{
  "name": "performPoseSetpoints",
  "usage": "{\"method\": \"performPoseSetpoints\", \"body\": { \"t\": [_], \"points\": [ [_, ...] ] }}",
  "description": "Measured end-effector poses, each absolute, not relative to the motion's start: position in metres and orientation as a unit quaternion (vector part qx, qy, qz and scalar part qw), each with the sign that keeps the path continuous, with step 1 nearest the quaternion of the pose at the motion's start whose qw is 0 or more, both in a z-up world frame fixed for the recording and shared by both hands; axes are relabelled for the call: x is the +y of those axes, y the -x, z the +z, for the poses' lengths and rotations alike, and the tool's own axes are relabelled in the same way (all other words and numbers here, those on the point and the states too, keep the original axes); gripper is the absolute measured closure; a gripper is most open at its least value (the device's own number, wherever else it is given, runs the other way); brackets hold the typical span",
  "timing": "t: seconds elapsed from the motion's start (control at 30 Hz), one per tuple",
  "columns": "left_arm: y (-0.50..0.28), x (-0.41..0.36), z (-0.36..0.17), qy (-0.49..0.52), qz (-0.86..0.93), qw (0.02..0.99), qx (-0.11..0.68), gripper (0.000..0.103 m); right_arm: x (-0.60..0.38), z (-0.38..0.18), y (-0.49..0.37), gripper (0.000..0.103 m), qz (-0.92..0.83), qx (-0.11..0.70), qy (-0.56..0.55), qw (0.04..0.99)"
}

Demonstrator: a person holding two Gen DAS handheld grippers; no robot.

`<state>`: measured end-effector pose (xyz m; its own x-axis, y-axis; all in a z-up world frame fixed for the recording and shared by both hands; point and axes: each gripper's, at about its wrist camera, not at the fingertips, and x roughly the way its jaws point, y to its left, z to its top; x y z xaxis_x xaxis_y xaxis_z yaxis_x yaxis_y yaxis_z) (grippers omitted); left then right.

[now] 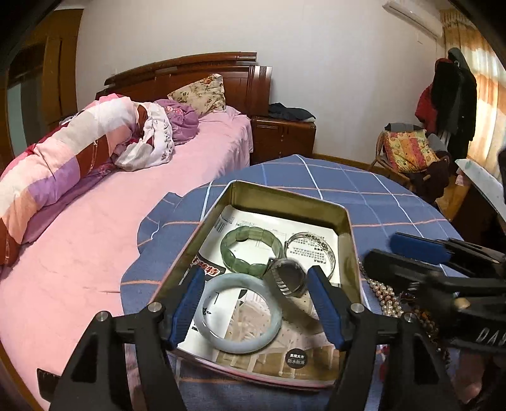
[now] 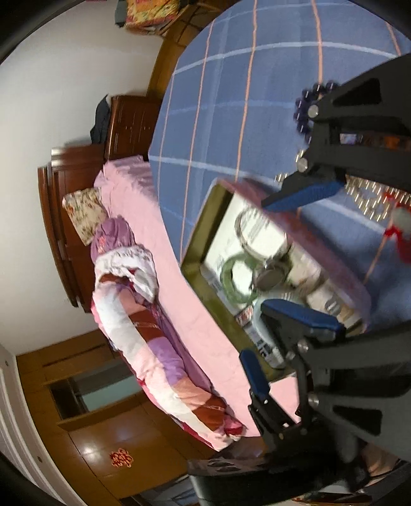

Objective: Organize jewelry
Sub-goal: 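Lower the pale bangle and the watch into the tin and open both tools, then move both tools back over the remaining jewelry heap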

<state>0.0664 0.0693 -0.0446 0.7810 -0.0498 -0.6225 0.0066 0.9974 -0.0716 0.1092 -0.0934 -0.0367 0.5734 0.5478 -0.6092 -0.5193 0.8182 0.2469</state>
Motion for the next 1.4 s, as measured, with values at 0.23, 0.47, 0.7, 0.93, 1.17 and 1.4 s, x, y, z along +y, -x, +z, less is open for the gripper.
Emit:
{"method": "performPoseSetpoints", "body": {
  "t": [0.23, 0.47, 0.7, 0.93, 1.17, 1.4],
  "points": [
    [-0.066, 0.061, -0.041, 0.048, -0.021, 0.945, 0.323, 0.036, -0.16, -0.045, -0.108, 0.04, 0.222, 0.367, -0.037, 0.903],
    [-0.054, 0.031, -0.035, 0.032, -0.043, 0.948, 0.313, 0.036, -0.21, -0.051, -0.097, 0.04, 0.166, 0.381, -0.054, 0.908],
    [-0.032, 0.01, -0.034, -0.007, -0.047, 0.95, 0.307, 0.036, -0.217, -0.064, -0.075, 0.04, 0.175, 0.406, -0.032, 0.897],
    [-0.009, -0.008, -0.038, -0.021, -0.068, 0.947, 0.314, 0.036, -0.223, -0.075, -0.067, 0.04, 0.172, 0.417, -0.019, 0.892],
    [-0.006, -0.032, -0.049, -0.036, -0.092, 0.939, 0.329, 0.036, -0.22, -0.073, -0.062, 0.043, 0.173, 0.412, -0.01, 0.895],
    [-0.025, -0.041, -0.048, -0.042, -0.095, 0.936, 0.337, 0.036, -0.218, -0.065, -0.09, 0.049, 0.155, 0.407, 0.003, 0.9]
  ]
}}
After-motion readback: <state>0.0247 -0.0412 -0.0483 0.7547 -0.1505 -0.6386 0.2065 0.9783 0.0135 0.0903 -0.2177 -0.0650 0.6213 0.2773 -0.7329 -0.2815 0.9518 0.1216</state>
